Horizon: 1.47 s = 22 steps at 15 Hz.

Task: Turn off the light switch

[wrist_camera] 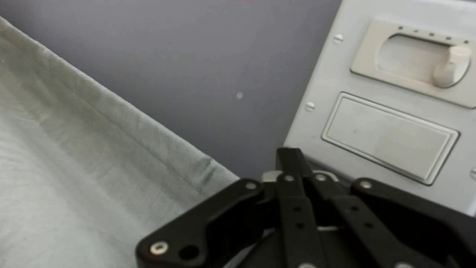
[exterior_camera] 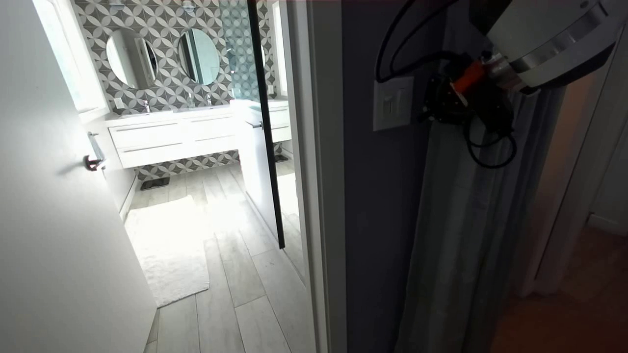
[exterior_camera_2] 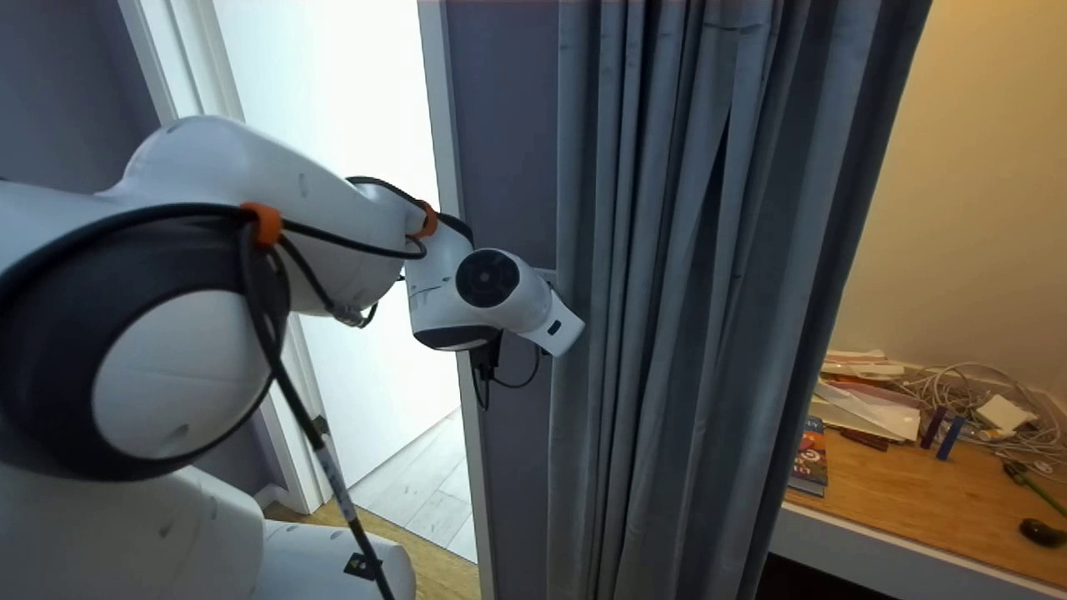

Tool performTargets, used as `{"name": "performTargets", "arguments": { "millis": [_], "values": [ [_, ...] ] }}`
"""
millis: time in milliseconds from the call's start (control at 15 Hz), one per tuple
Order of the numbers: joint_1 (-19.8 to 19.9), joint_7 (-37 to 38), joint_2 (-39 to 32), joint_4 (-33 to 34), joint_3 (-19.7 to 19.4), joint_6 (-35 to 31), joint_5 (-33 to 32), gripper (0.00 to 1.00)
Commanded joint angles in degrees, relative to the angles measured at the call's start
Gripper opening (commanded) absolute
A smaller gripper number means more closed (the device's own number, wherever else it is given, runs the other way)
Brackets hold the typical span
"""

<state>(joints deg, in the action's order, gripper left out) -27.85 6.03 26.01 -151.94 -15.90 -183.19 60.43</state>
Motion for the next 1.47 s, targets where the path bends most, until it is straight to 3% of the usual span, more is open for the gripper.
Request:
{"name": "performTargets", "arguments": {
  "millis": [0, 200, 267, 333, 400, 467, 600, 867, 1200, 1400],
  "values": [
    [6.19, 0.1, 5.18, -4.0, 3.91, 7.11, -5.18, 0.0],
    [12.07, 1.62, 8.94, -6.12, 7.14, 13.32, -10.97, 0.0],
    [15.87, 1.38, 10.21, -6.34, 9.9, 16.01, -11.64, 0.06],
    [17.54, 1.6, 12.4, -6.95, 10.68, 18.66, -13.18, 0.01],
    [19.6, 2.1, 14.06, -7.11, 11.72, 21.36, -14.66, 0.07],
    [21.74, 2.87, 15.58, -7.45, 12.97, 24.13, -16.47, 0.31],
    [24.51, 4.24, 17.8, -5.31, 13.71, 33.43, -20.34, 0.35],
    [27.86, 6.77, 25.0, -6.04, 15.02, 46.11, -26.44, 0.63],
    [28.94, 9.54, 30.79, -4.75, 15.43, 54.02, -29.71, 0.96],
    [29.09, 10.46, 32.79, -4.24, 15.68, 57.09, -30.03, 1.0]
  ]
}}
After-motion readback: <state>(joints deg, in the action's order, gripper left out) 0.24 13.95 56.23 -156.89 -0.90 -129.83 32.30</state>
